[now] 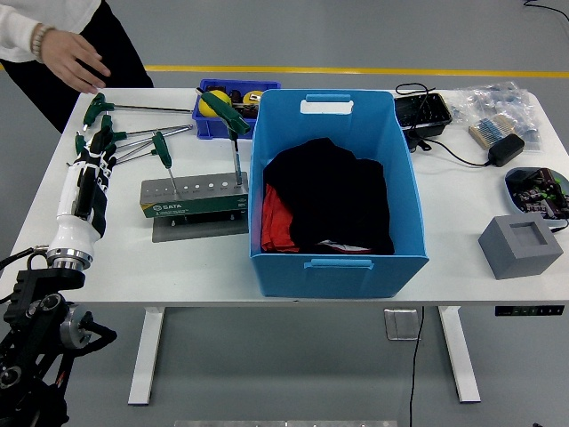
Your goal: Lift tool from toolbox,place it in box,lift tool from toolbox,place it in box
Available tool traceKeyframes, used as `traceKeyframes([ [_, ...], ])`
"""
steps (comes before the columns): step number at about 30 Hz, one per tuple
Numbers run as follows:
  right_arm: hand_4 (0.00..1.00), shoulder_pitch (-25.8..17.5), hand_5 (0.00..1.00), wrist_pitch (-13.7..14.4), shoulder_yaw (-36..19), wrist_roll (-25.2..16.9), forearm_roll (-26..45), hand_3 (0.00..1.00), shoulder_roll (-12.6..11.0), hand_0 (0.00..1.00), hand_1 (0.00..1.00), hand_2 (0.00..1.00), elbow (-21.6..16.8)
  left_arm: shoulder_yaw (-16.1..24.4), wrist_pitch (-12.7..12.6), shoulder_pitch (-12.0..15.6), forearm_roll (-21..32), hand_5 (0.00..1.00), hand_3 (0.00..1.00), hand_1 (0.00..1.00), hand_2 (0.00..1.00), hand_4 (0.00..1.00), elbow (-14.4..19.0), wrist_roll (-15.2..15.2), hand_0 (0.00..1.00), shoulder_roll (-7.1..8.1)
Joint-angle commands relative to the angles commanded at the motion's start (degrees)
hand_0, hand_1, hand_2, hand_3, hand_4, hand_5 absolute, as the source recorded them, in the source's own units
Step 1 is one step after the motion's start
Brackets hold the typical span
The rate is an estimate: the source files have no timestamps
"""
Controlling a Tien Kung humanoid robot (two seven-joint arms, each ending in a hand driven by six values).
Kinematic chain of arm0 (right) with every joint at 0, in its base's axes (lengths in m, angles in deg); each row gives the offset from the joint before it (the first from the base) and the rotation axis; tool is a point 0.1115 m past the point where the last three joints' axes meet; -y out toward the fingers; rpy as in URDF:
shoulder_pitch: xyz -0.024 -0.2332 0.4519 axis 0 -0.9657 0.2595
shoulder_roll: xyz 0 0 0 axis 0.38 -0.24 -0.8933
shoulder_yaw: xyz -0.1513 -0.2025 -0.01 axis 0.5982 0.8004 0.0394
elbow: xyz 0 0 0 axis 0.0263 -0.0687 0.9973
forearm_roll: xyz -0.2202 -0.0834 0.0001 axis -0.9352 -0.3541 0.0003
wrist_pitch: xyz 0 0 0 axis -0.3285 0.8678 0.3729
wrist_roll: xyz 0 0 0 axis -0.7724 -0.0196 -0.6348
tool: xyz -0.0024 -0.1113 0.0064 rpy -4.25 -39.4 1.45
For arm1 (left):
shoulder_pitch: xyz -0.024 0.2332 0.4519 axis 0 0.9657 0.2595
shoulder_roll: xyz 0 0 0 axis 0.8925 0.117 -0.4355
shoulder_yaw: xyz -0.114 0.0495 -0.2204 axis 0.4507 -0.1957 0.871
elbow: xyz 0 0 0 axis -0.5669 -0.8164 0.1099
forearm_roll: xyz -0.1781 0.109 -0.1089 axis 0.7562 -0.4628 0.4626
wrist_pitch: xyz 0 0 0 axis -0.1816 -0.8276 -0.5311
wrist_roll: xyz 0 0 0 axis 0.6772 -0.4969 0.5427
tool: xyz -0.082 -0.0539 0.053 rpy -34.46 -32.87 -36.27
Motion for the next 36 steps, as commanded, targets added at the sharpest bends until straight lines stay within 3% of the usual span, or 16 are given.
traceKeyframes([
  [18, 0.770, -0.4, 0.710, 0.1, -0.4, 0.1, -0.3, 0.571, 0.1, 0.669, 0.652, 0.726, 0.0, -0.5, -1.6, 0.0, -3.6, 0.847, 0.969, 0.998, 0.998, 0.998, 0.4, 0.5, 0.993, 0.16],
  [19, 0.770, -0.4, 0.711, 0.1, -0.4, 0.2, -0.4, 0.571, 0.2, 0.669, 0.652, 0.727, 0.0, -0.5, -1.6, 0.0, -3.9, 0.791, 0.988, 0.998, 0.998, 0.998, 0.5, 0.5, 0.993, 0.21],
  [23, 0.770, -0.5, 0.711, 0.1, -0.7, 0.3, -0.8, 0.571, 0.2, 0.669, 0.652, 0.727, 0.0, -0.8, -1.9, -0.4, -6.6, 0.791, 0.988, 0.998, 0.998, 0.998, 1.0, 0.7, 0.993, 0.60],
  [24, 0.770, -0.5, 0.711, 0.1, -0.8, 0.4, -1.1, 0.571, 0.3, 0.669, 0.652, 0.727, 0.0, -0.9, -2.0, -0.6, -7.9, 0.791, 0.988, 0.998, 0.998, 0.998, 1.3, 0.9, 0.993, 0.78],
  [25, 0.770, -0.6, 0.711, 0.1, -0.9, 0.4, -1.3, 0.571, 0.3, 0.669, 0.652, 0.727, 0.0, -1.0, -2.0, -0.8, -9.4, 0.652, 0.998, 0.998, 0.998, 0.998, 1.6, 1.0, 0.998, 0.97],
  [30, 0.770, -0.7, 0.711, 0.1, -1.4, 0.6, -2.2, 0.571, 0.3, 0.669, 0.652, 0.727, 0.0, -1.5, -2.9, -2.2, -19.2, 0.652, 0.998, 0.998, 0.998, 0.998, 3.9, 2.1, 0.998, 2.28],
  [31, 0.770, -0.8, 0.711, 0.1, -1.5, 0.7, -2.3, 0.571, 0.4, 0.669, 0.652, 0.727, 0.0, -2.0, -2.9, -2.7, -21.8, 0.504, 0.998, 0.998, 0.998, 0.998, 4.8, 2.6, 0.998, 2.75],
  [36, 0.770, -0.9, 0.711, 0.2, -1.7, 0.8, -2.6, 0.571, 0.4, 0.669, 0.652, 0.727, 0.0, -5.7, -2.0, -5.9, -33.7, 0.504, 0.998, 0.998, 0.998, 0.998, 7.9, 4.9, 0.998, 4.77],
])
